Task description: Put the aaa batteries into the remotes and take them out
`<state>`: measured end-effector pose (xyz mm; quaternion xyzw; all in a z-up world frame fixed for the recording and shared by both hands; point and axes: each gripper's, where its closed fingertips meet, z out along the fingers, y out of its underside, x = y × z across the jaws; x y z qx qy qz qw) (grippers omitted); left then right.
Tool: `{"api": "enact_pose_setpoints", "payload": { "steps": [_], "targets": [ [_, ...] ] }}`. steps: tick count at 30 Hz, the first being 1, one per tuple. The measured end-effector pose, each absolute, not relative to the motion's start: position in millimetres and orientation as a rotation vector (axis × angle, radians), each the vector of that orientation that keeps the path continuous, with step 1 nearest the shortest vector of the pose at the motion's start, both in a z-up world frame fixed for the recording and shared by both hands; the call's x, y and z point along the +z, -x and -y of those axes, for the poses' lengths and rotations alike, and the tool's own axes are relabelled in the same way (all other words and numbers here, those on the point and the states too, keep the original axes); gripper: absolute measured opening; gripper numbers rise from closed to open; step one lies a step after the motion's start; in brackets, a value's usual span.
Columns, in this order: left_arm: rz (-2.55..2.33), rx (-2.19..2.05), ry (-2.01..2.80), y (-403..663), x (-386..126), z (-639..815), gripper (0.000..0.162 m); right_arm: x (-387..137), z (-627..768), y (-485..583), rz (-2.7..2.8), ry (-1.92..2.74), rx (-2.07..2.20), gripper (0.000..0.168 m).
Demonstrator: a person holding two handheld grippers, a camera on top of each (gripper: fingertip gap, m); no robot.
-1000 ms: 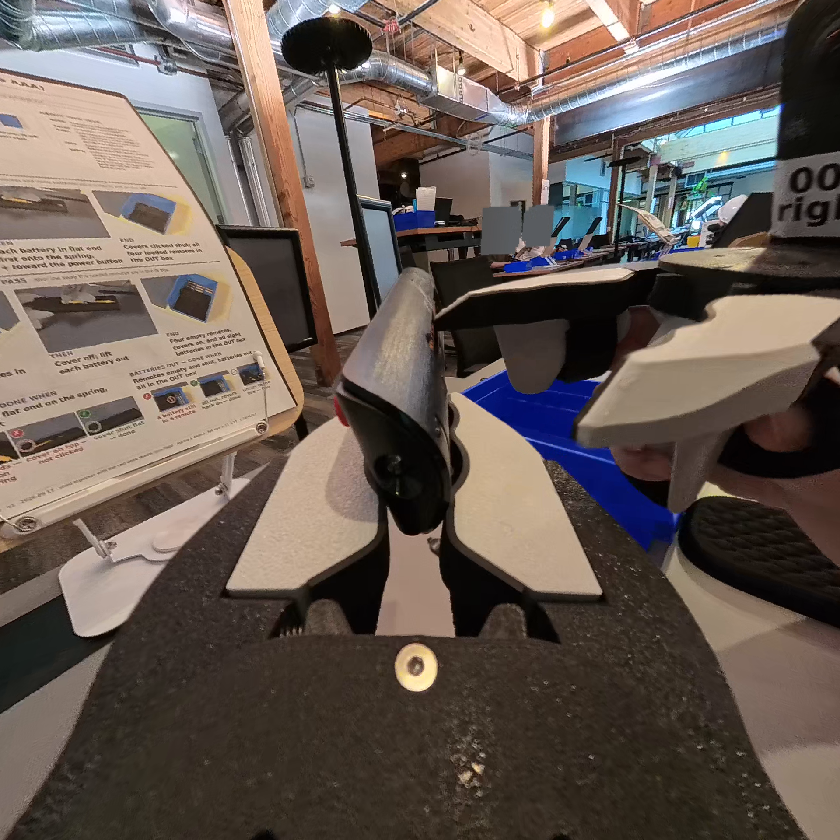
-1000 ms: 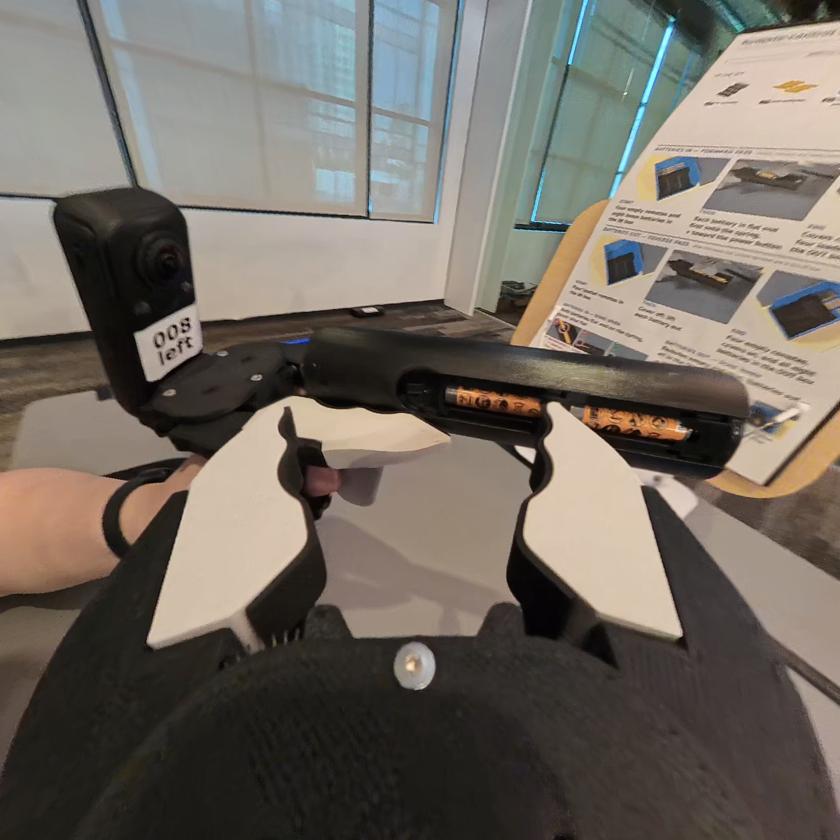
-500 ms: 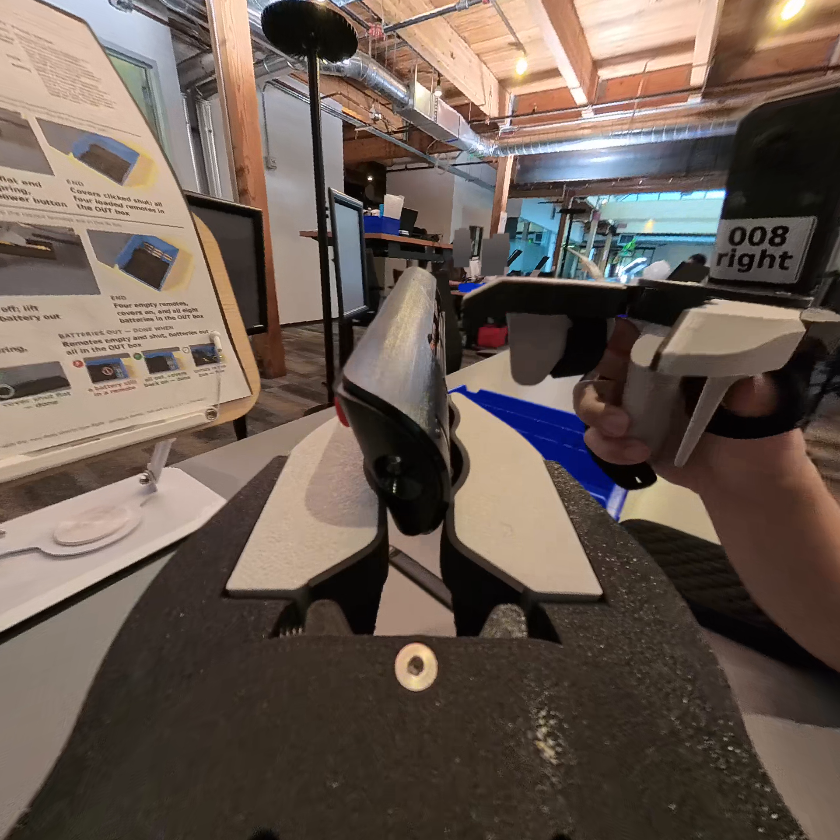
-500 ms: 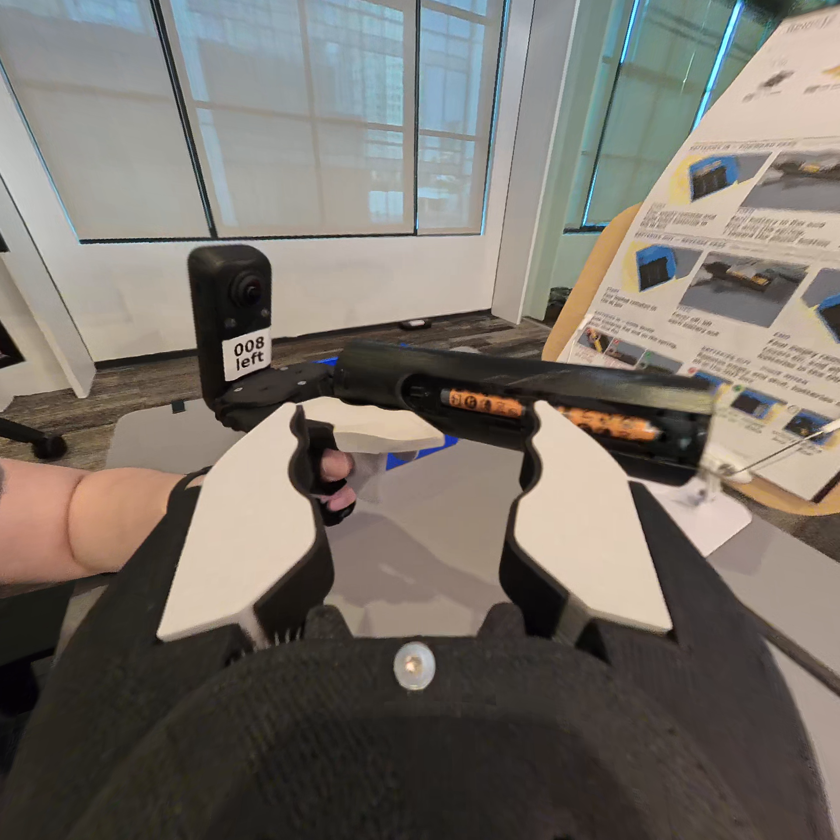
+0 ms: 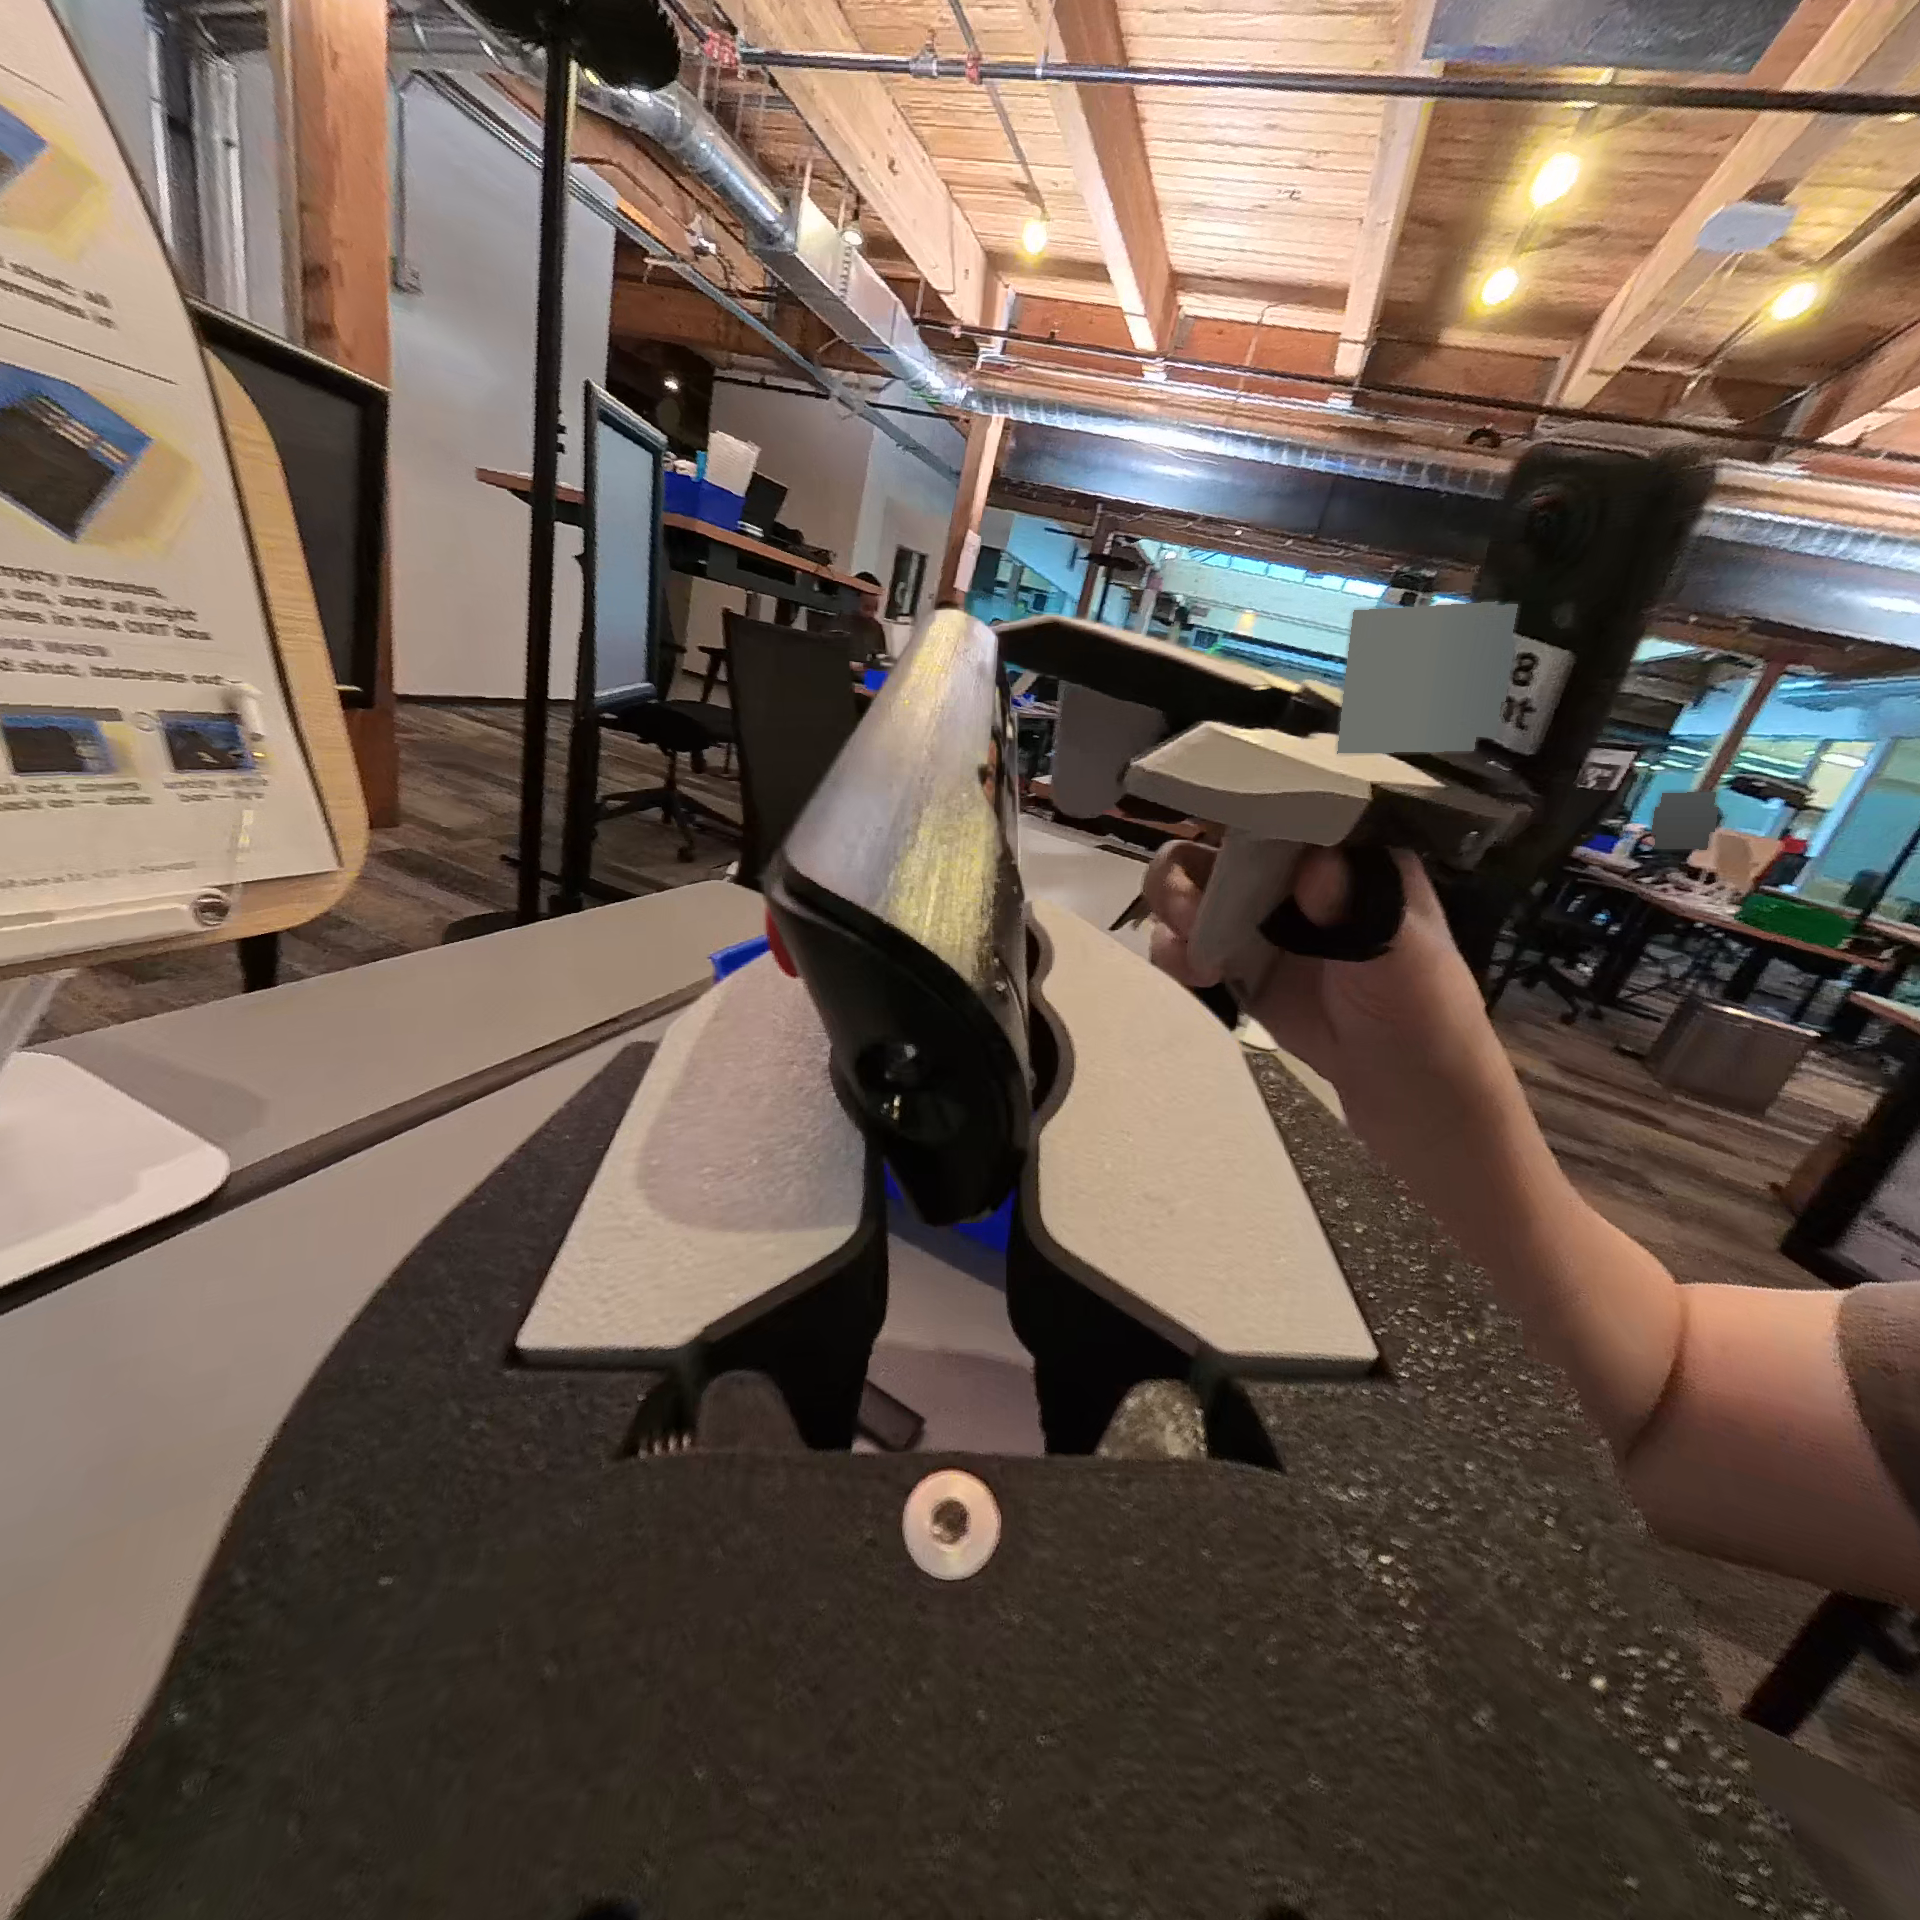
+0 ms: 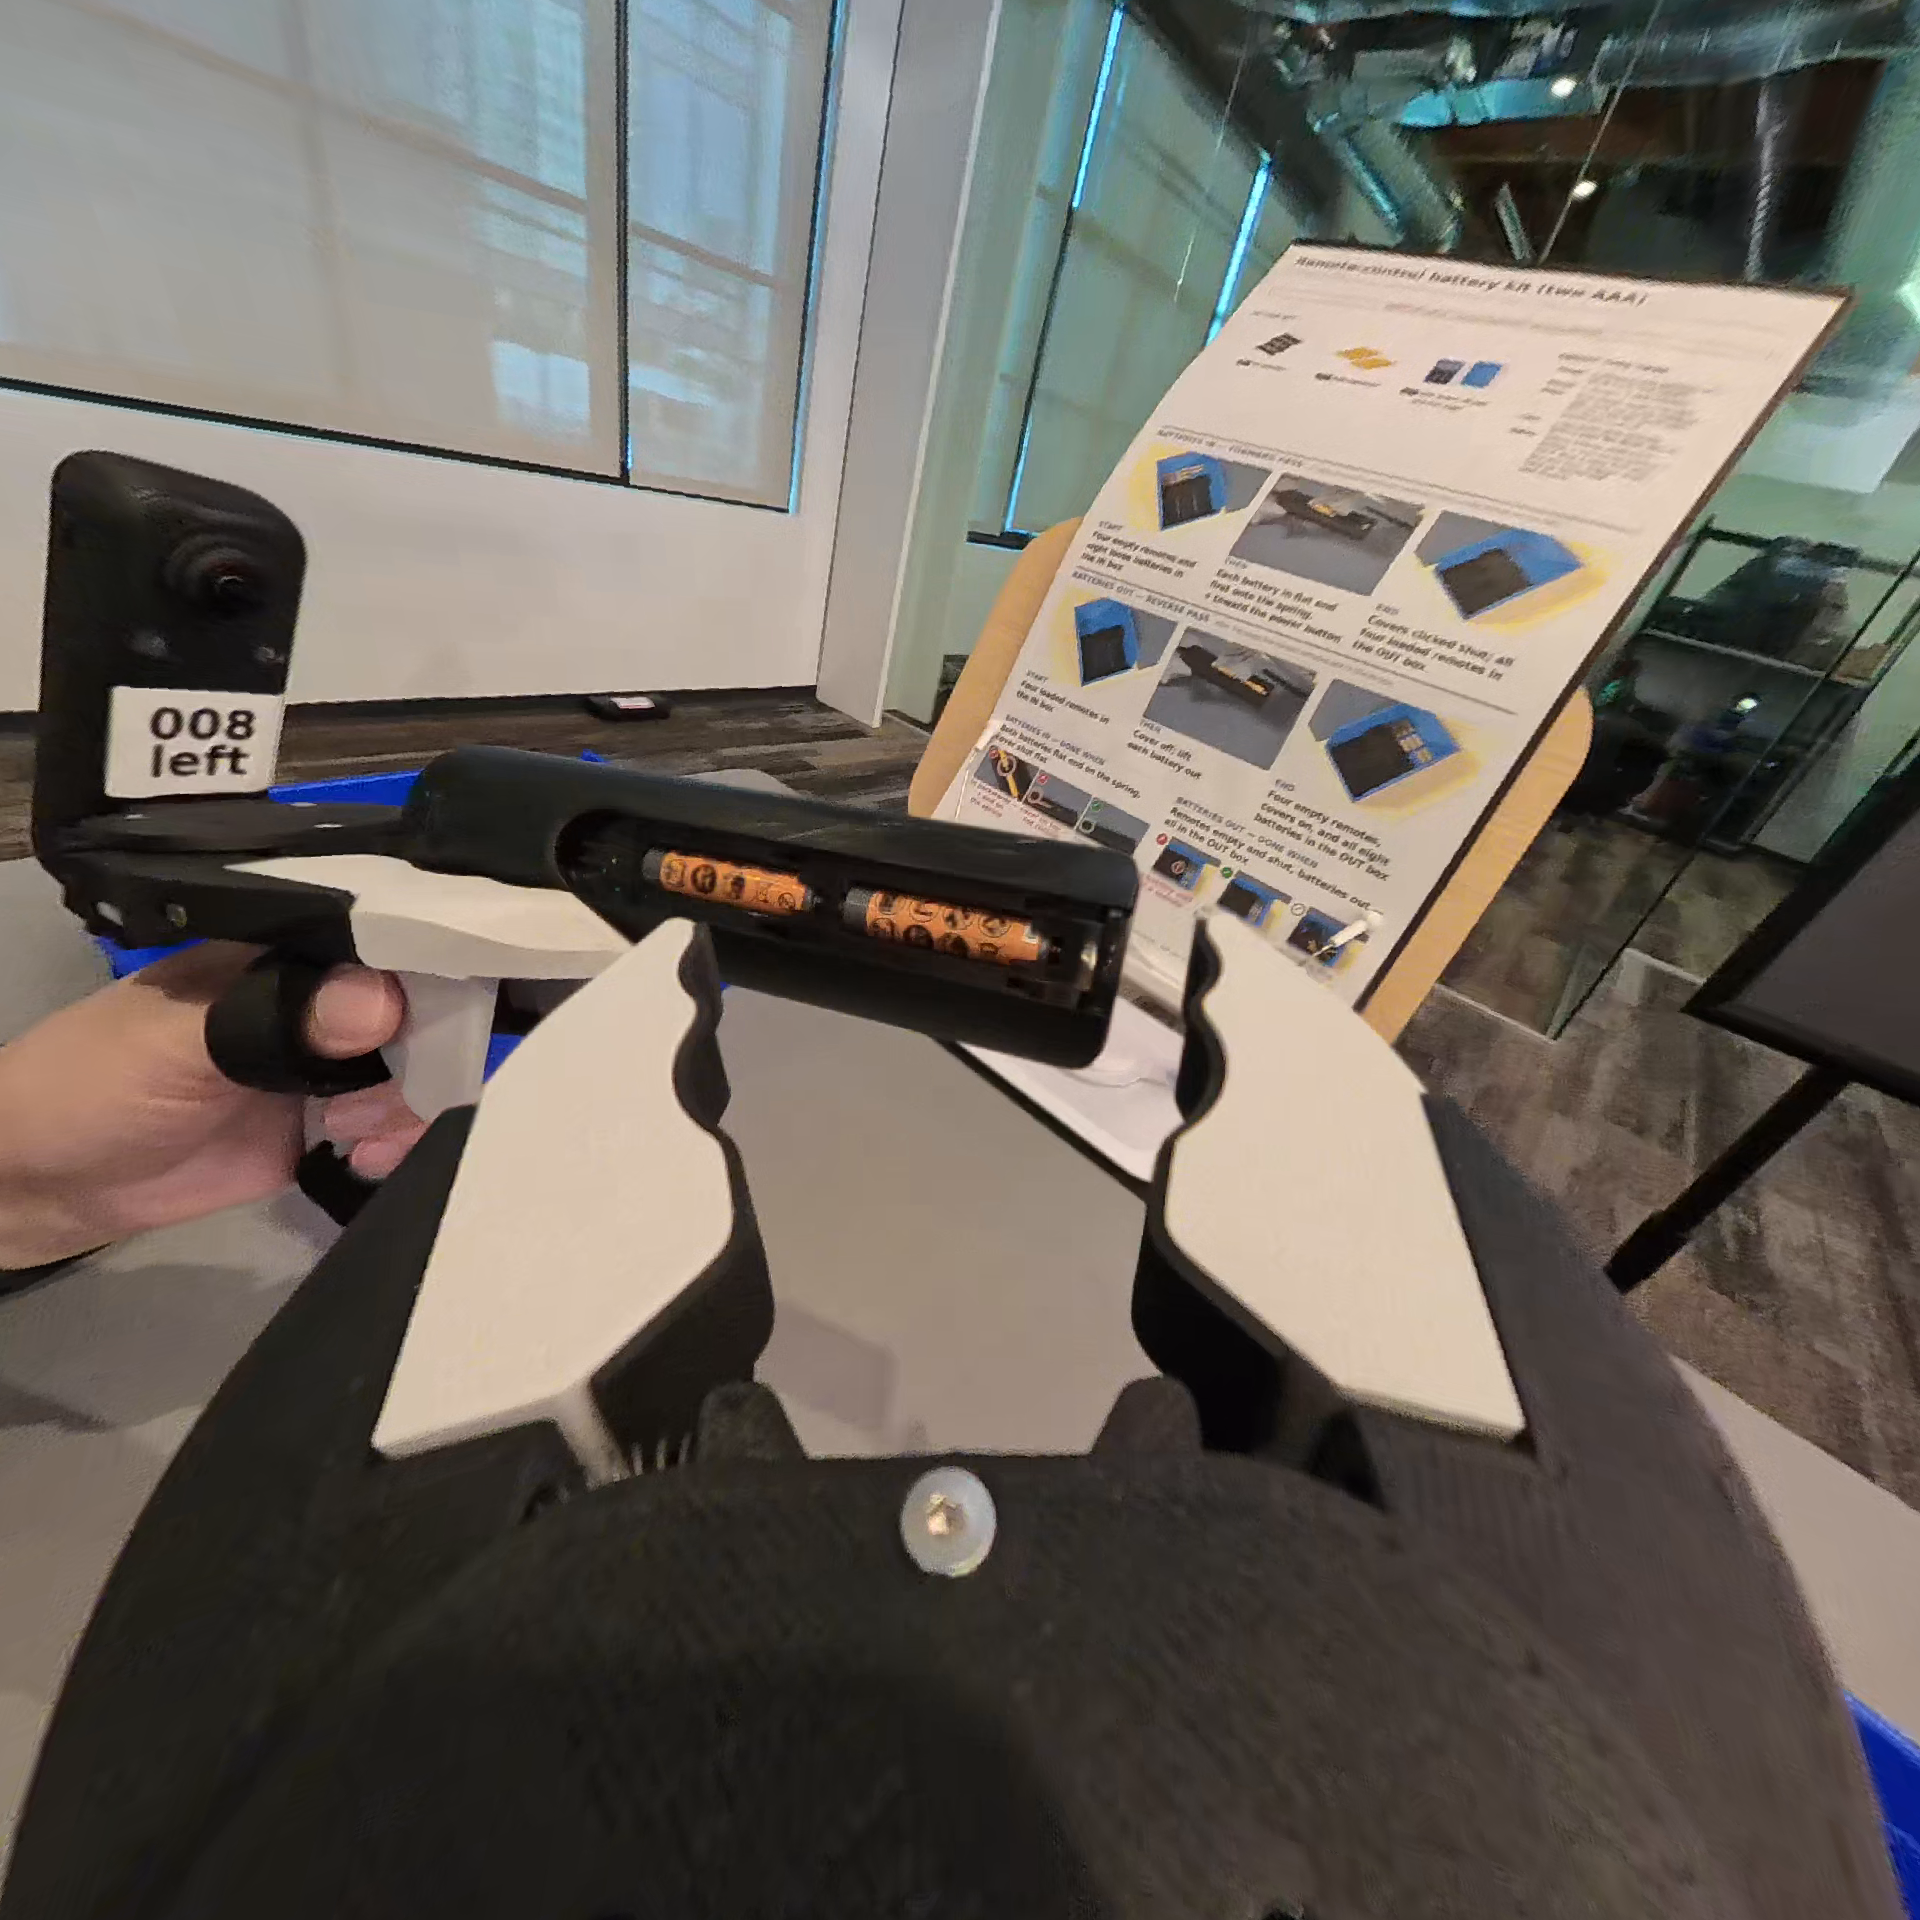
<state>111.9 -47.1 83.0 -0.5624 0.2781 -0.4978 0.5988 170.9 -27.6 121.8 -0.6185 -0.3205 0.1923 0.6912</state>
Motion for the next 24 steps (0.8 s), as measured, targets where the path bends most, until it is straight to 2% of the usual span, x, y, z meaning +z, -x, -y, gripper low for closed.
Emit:
{"api": "enact_pose_setpoints", "payload": {
  "steps": [17, 20, 24],
  "targets": [
    [-0.779, -1.287, 1.424, -98, 82, 41, 0.022, 92, 16, -189, 0.972, 1.391, 0.446, 0.087],
    [-0.861, -1.262, 1.458, -98, 78, 44, 0.022, 91, 7, -193, 0.902, 1.44, 0.44, 0.087],
    [-0.872, -1.113, 1.482, -98, 73, 39, 0.022, 98, 8, -184, 0.729, 1.499, 0.65, 0.087]
  ]
}}
